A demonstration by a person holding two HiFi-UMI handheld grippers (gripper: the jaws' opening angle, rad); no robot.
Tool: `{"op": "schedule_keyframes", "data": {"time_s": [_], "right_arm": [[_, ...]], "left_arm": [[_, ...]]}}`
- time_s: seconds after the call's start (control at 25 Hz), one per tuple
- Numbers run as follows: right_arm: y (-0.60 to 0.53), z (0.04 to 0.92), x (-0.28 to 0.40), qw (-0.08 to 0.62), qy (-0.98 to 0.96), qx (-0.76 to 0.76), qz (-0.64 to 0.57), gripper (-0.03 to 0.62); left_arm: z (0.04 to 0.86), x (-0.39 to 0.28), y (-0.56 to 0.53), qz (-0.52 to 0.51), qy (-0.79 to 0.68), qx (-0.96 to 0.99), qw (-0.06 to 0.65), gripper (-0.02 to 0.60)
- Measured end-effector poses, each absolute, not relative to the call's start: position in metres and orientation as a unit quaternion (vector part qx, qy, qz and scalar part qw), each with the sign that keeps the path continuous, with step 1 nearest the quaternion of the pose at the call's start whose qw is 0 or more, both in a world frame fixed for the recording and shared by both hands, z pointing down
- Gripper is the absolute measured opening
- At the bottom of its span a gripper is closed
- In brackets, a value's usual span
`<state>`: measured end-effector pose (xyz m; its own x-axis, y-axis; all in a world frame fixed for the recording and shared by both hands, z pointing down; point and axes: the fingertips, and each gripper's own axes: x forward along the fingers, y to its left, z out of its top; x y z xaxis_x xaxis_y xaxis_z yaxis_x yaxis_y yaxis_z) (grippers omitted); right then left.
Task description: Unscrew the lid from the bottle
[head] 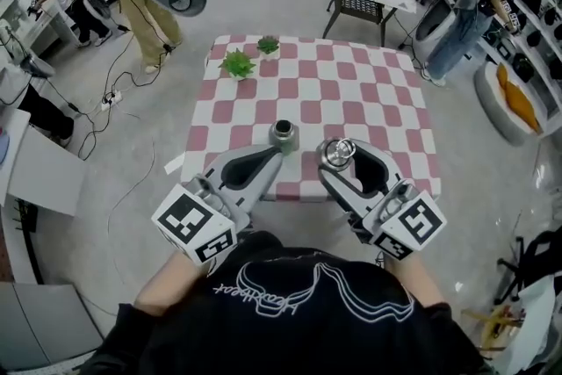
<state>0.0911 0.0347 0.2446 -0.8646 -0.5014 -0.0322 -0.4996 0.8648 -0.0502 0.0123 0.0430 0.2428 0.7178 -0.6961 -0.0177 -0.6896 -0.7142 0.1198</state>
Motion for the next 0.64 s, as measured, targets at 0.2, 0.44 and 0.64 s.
{"op": "schedule_keyframes", "data": {"time_s": [0.2, 0.44, 0.64], "right_arm": [[0.037, 0.243, 0.091, 0.016, 0.965, -0.262, -0.018, 0.242], [0.037, 0.246, 0.088, 0.011, 0.966, -0.260, -0.017, 0.242], [0.031, 0.257, 0.083, 0.005, 0.966, -0.259, -0.025, 0.242]], "left_arm": [[0.242, 0.013, 0.047, -0.023, -0.378, 0.924, 0.041, 0.005], [0.246, 0.011, 0.048, -0.023, -0.378, 0.925, 0.047, 0.005], [0.258, 0.005, 0.044, -0.024, -0.381, 0.922, 0.059, 0.005]]}}
